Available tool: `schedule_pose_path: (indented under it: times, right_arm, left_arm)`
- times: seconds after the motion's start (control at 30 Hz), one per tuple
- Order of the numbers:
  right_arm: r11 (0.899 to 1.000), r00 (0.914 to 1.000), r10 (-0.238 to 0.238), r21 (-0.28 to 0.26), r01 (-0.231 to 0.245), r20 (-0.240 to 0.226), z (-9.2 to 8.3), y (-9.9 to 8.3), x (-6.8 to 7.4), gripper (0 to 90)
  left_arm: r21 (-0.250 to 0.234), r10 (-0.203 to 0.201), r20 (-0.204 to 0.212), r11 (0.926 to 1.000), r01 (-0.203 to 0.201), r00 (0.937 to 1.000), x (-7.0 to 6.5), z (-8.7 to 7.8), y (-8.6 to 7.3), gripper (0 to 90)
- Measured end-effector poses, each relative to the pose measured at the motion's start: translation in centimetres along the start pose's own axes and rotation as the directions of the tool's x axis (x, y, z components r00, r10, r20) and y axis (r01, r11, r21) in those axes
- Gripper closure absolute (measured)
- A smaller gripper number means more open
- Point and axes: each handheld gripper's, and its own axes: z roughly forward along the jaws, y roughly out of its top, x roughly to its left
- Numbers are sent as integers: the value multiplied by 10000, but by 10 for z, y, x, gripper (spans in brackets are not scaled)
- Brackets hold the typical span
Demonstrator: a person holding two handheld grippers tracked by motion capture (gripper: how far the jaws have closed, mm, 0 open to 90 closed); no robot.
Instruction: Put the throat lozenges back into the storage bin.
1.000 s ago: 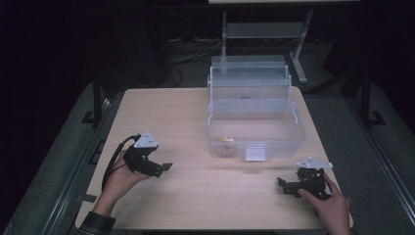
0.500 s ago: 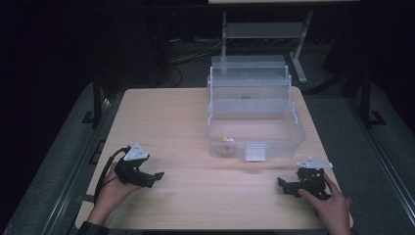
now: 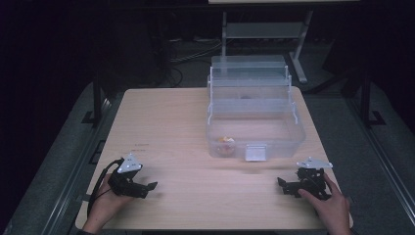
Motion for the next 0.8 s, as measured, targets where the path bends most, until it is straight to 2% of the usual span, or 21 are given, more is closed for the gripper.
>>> schedule_pose_path:
  times: [0.17, 0.37, 0.5, 0.63, 0.77, 0.8]
  right_arm:
    - [10000, 10000, 0, 0, 0, 0, 0, 0, 0, 0]
    - [10000, 10000, -2, 2, 2, 2, 0, 0, 0, 0]
    - [10000, 10000, 0, 2, 0, 1, 0, 0, 0, 0]
    - [10000, 10000, -1, 0, 1, 1, 0, 0, 0, 0]
    - [10000, 10000, -1, 1, 1, 1, 0, 0, 0, 0]
    - [10000, 10000, -1, 1, 1, 2, 0, 0, 0, 0]
  left_arm:
    - [98, -31, -116, 9999, 33, 9999, -1, 0, -10, 126]
    - [476, 48, -259, 9989, -36, 9997, -1, 3, -22, 126]
    - [309, -100, -296, 9995, 109, 9995, 0, 1, -28, 124]
    - [-127, -476, -48, 9988, 475, 9989, 4, 1, -37, 115]
    - [-367, -489, 23, 9981, 490, 9988, 4, 1, -40, 112]
    - [-628, -432, 56, 9971, 435, 9991, 5, 1, -43, 111]
